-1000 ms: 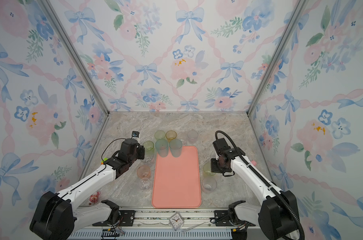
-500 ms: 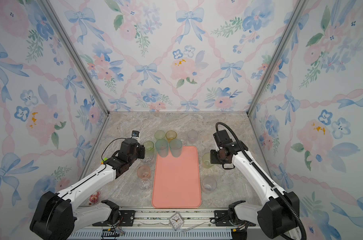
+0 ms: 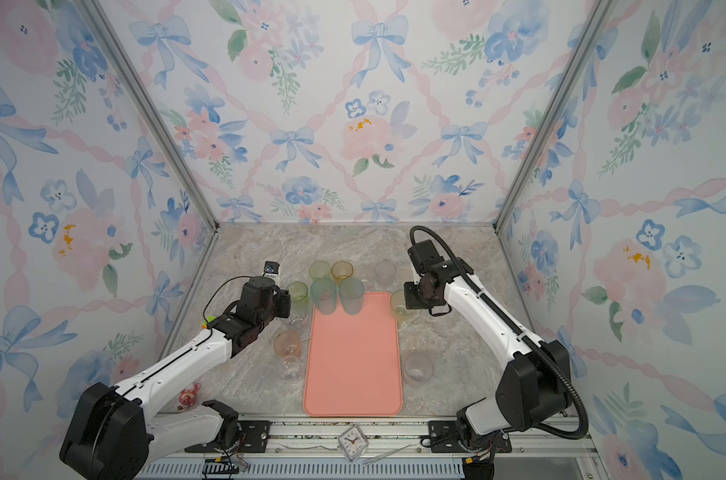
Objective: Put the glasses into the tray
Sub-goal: 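Lift the pale green cup with the right gripper toward the tray's far end, then lower the pale green cup onto the tray beside the teal cups, open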
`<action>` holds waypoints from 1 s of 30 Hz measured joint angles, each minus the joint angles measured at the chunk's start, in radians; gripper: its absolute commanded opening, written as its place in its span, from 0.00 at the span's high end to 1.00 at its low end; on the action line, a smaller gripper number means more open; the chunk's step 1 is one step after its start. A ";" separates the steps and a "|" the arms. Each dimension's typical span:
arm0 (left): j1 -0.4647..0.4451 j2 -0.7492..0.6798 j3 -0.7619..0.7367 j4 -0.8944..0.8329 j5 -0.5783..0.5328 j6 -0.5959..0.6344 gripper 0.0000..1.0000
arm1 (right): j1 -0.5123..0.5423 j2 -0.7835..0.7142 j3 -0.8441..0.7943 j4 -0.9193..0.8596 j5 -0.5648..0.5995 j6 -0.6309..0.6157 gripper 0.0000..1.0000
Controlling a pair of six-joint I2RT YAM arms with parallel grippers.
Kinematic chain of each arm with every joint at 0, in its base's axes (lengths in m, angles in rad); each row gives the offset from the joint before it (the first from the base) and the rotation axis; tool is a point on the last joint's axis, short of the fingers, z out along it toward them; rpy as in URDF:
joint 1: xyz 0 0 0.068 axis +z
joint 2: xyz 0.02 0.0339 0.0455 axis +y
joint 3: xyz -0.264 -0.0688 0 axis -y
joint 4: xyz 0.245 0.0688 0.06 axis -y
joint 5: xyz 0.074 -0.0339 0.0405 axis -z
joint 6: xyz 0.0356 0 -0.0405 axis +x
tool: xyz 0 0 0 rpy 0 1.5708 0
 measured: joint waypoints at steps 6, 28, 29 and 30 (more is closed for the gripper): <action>0.000 0.000 0.000 0.000 0.000 0.000 0.66 | 0.013 0.109 0.076 0.014 -0.008 -0.016 0.95; 0.004 0.005 0.000 0.003 0.008 0.000 0.66 | 0.057 0.359 0.251 0.014 -0.020 -0.061 0.95; 0.005 0.007 0.000 0.004 0.008 0.000 0.66 | 0.057 0.364 0.253 0.015 -0.023 -0.061 0.95; 0.006 0.009 0.000 0.003 0.008 0.000 0.65 | 0.057 0.367 0.256 0.014 -0.025 -0.061 0.95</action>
